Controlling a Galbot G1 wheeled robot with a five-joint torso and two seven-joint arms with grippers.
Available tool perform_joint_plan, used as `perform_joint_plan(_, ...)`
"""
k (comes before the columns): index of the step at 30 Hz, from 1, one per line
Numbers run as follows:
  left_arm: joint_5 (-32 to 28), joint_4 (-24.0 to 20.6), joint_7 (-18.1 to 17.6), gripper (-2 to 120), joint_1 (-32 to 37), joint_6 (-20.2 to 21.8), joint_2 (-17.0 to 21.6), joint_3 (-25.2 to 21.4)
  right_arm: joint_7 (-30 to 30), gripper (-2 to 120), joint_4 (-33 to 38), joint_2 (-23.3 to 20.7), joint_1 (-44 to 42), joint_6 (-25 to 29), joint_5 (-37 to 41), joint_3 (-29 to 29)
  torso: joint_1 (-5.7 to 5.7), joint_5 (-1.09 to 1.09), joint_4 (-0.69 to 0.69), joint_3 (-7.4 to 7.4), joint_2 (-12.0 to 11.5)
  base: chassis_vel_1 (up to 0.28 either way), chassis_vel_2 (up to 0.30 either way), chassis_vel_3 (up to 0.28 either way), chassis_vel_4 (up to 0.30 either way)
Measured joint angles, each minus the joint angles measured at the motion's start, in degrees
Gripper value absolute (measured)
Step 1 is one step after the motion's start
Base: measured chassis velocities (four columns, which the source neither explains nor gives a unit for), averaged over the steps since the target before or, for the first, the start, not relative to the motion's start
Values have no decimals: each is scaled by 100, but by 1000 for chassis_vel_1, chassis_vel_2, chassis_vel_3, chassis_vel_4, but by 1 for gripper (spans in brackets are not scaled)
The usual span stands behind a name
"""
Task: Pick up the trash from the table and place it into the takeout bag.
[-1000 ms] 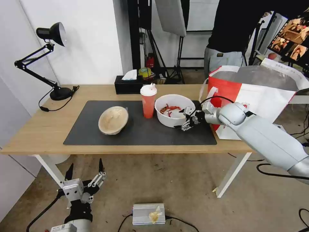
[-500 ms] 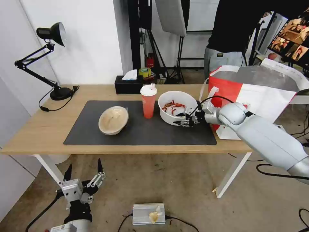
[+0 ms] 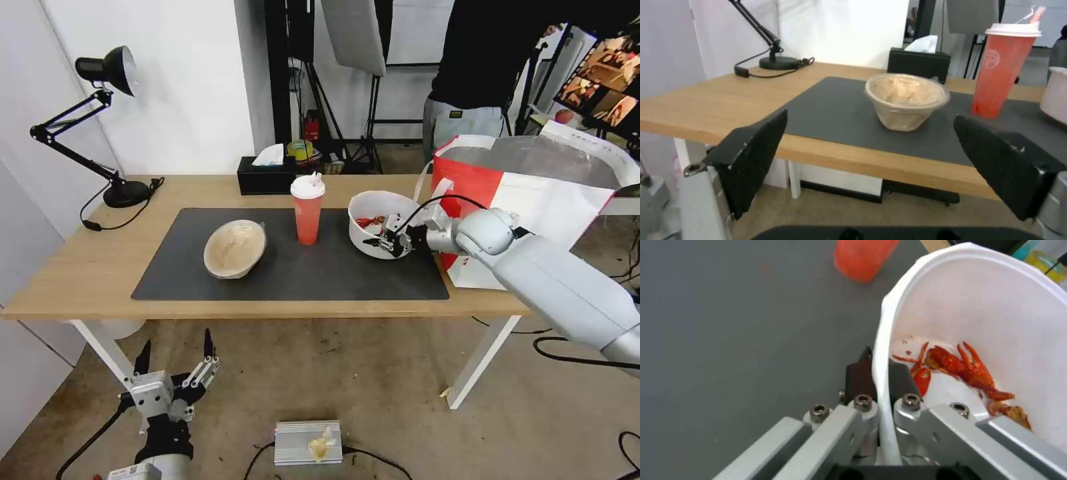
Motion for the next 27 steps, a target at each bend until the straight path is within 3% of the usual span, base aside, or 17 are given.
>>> perform_joint_plan(17, 27, 4, -9, 100, -2, -19, -16, -13, -27, 0, 338, -70, -44, 38, 571, -6, 0, 0, 0, 0, 0, 0, 0, 0, 0)
perform_joint_plan(27, 107, 3, -19, 100, 45, -101, -68, -13, -38, 0, 985, -310, -316, -10, 717, 97, 0, 0, 0, 0, 0, 0, 0, 0, 0)
